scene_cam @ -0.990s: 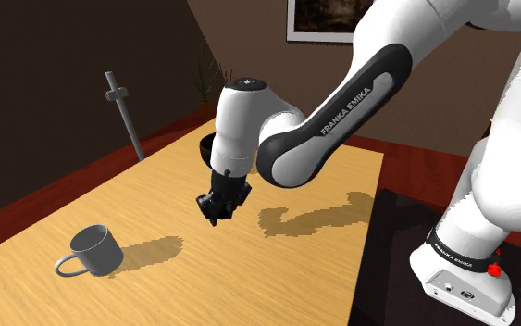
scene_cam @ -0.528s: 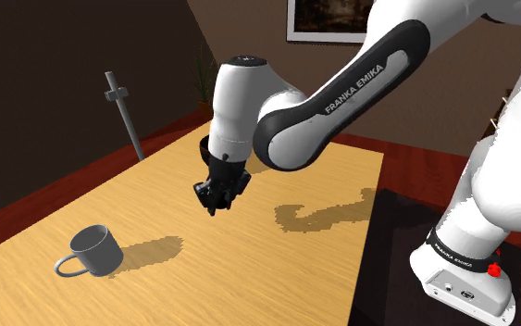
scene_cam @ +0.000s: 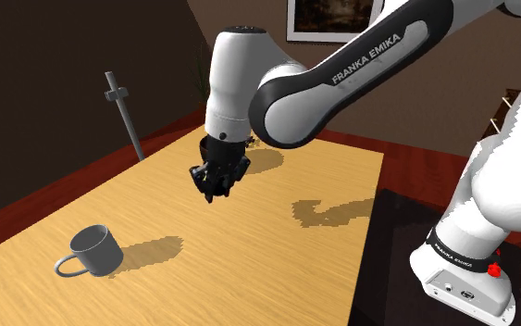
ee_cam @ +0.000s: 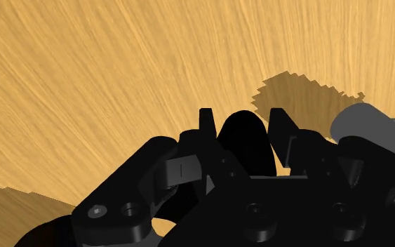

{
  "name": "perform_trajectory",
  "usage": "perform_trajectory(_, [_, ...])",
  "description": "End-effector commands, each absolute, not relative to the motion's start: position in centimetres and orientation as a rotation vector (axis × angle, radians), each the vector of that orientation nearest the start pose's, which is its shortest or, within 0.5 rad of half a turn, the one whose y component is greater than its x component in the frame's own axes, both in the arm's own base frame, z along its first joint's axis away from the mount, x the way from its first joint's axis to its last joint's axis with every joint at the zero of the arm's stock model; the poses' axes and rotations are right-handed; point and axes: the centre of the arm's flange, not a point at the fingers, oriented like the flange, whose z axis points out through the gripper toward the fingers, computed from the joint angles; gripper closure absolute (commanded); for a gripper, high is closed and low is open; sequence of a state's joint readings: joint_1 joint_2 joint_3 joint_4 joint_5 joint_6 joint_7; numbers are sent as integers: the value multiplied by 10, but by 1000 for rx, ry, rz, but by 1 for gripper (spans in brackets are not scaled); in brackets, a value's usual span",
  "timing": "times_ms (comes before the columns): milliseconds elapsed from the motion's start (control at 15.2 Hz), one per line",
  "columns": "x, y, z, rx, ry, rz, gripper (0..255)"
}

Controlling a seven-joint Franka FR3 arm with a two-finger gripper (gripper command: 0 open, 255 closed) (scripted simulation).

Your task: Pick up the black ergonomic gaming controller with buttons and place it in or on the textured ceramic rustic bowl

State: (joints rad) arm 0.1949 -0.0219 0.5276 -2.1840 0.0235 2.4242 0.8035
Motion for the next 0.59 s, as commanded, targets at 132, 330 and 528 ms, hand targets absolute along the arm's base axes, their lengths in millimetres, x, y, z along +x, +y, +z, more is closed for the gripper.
perform_trajectory(132, [414, 367, 444, -2942, 140, -270, 255])
perform_trajectory(330, [435, 352, 444, -2942, 140, -270, 255])
perform_trajectory(528, [467, 328, 444, -2942, 140, -270, 255])
